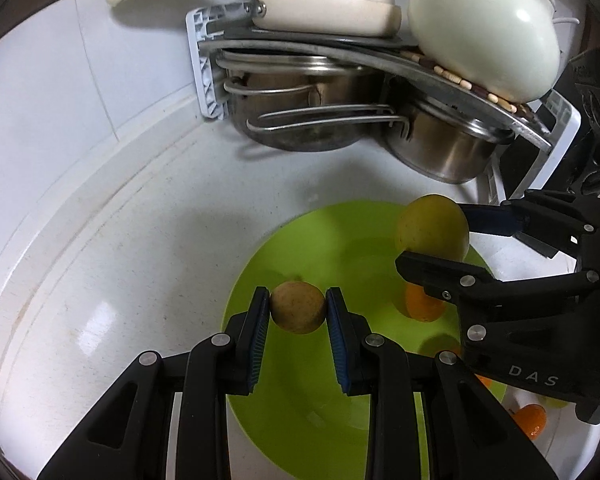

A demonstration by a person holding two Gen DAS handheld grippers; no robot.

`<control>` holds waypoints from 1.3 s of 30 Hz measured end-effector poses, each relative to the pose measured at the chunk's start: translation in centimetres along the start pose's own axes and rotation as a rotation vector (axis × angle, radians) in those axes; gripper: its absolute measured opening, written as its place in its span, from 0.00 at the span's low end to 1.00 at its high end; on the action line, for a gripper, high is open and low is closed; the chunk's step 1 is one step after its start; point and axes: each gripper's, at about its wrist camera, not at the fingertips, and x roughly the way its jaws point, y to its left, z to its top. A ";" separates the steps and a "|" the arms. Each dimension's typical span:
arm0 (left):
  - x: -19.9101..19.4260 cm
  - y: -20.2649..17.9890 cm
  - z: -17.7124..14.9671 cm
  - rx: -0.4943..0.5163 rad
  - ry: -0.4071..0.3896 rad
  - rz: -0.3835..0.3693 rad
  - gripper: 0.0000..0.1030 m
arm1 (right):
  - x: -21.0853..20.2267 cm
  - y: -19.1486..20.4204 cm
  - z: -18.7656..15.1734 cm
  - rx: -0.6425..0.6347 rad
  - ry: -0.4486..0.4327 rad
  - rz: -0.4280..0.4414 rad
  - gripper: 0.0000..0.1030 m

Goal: Organize fruits
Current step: 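Carry kiwi and pomelo over the green plate and open both tools, then withdraw both tools from the plate toward the remaining fruits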

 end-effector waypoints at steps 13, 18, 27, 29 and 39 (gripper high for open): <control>-1.0 0.2 -0.1 0.015 -0.017 0.026 0.37 | 0.1 0.1 -0.2 0.007 0.002 0.005 0.52; -2.2 0.3 -0.5 0.011 -0.030 0.049 0.39 | -1.2 0.4 -0.2 0.001 -0.021 0.000 0.52; -6.4 0.2 -1.8 0.000 -0.104 0.074 0.47 | -5.0 1.5 -1.6 0.001 -0.089 0.001 0.52; -7.5 0.0 -2.1 0.001 -0.123 0.080 0.50 | -6.1 1.7 -1.9 0.004 -0.109 0.002 0.52; -13.6 -1.8 -4.2 0.009 -0.239 0.105 0.63 | -11.9 2.6 -3.9 0.015 -0.214 -0.010 0.52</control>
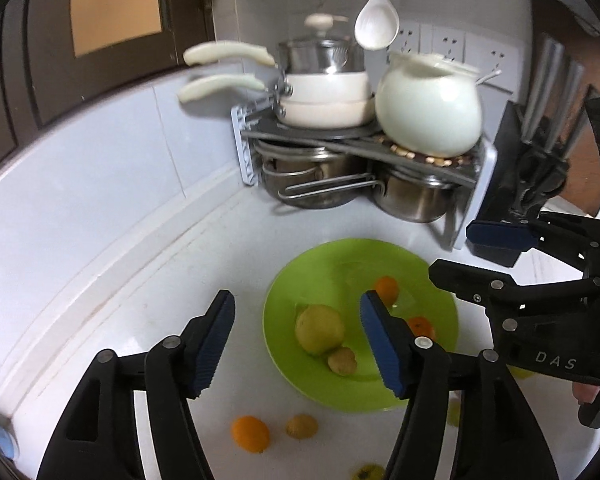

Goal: Organize fruits
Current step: 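Withdraw both tools from the plate toward the remaining fruits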

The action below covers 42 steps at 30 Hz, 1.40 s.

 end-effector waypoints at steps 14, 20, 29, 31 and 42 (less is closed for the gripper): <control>-7.1 -2.0 -4.3 0.032 -0.081 0.020 0.75 | -6.6 1.7 -4.1 0.032 -0.072 -0.039 0.52; -8.0 -2.4 -7.0 0.020 -0.054 0.008 0.76 | -8.0 2.5 -6.2 0.050 -0.084 -0.057 0.52; -8.3 -2.6 -10.4 0.033 -0.030 0.011 0.76 | -8.0 3.4 -9.9 0.073 -0.027 -0.078 0.52; -8.2 -2.8 -11.2 0.041 -0.025 0.012 0.76 | -7.8 3.3 -10.6 0.091 -0.009 -0.072 0.52; -6.0 -3.8 -14.3 0.068 0.028 -0.007 0.76 | -5.5 3.0 -14.6 0.169 0.101 -0.031 0.52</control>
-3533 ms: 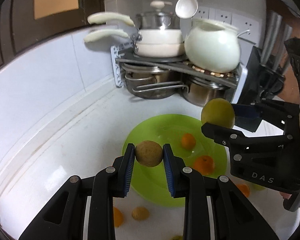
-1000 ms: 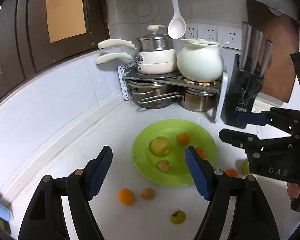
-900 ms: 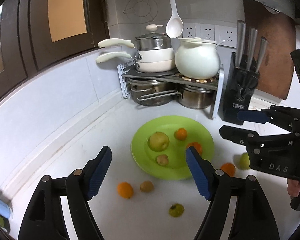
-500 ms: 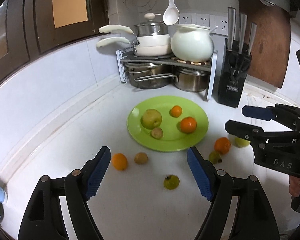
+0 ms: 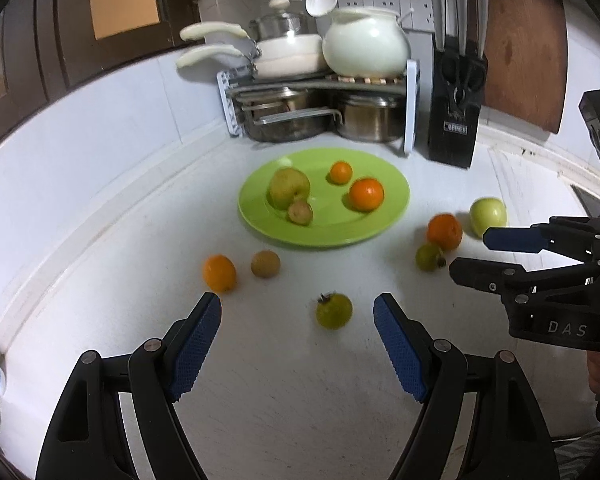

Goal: Organize fruits
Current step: 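Withdraw both tools from the plate toward the remaining fruits, then grasp a green tomato with the left tool while the right tool grasps another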

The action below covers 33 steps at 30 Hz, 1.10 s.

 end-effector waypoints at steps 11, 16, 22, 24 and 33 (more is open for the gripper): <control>3.6 -0.4 -1.1 -0.013 0.076 -0.040 0.73 | 3.0 -1.0 -0.6 0.025 0.052 0.015 0.52; 4.8 -0.1 -0.9 -0.034 0.095 -0.051 0.68 | 4.4 -1.0 -0.4 0.031 0.071 0.045 0.52; 5.5 -0.4 -0.5 -0.038 0.095 -0.077 0.62 | 5.4 -1.2 0.1 0.046 0.078 0.058 0.47; 5.9 -0.6 -0.4 -0.040 0.101 -0.088 0.58 | 5.8 -1.3 0.2 0.044 0.080 0.054 0.46; 6.8 -1.1 -0.2 -0.042 0.117 -0.120 0.39 | 6.5 -1.3 0.5 0.033 0.080 0.057 0.44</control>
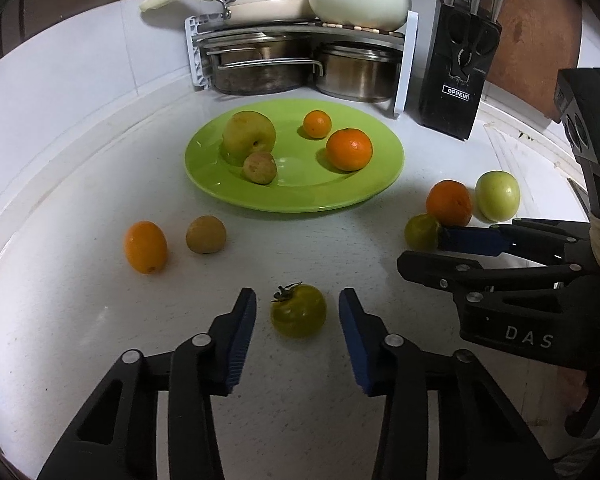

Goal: Organize fruits
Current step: 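Grasp a green tomato with the left tool while the right tool grasps another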

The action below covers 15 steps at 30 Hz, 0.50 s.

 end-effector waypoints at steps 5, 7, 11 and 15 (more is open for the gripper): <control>0.2 0.1 0.1 -0.014 0.007 -0.010 0.29 | 0.3 -0.1 0.4 0.015 -0.006 0.007 0.44; 0.2 0.2 0.1 -0.021 0.007 -0.012 0.29 | 0.4 0.0 0.5 0.011 -0.008 0.002 0.43; 0.0 0.5 0.1 -0.039 0.004 -0.008 0.29 | 0.6 0.0 0.7 0.002 -0.007 -0.005 0.32; -0.2 0.6 0.2 -0.052 0.000 -0.008 0.29 | 0.4 0.2 0.8 -0.014 -0.011 -0.004 0.28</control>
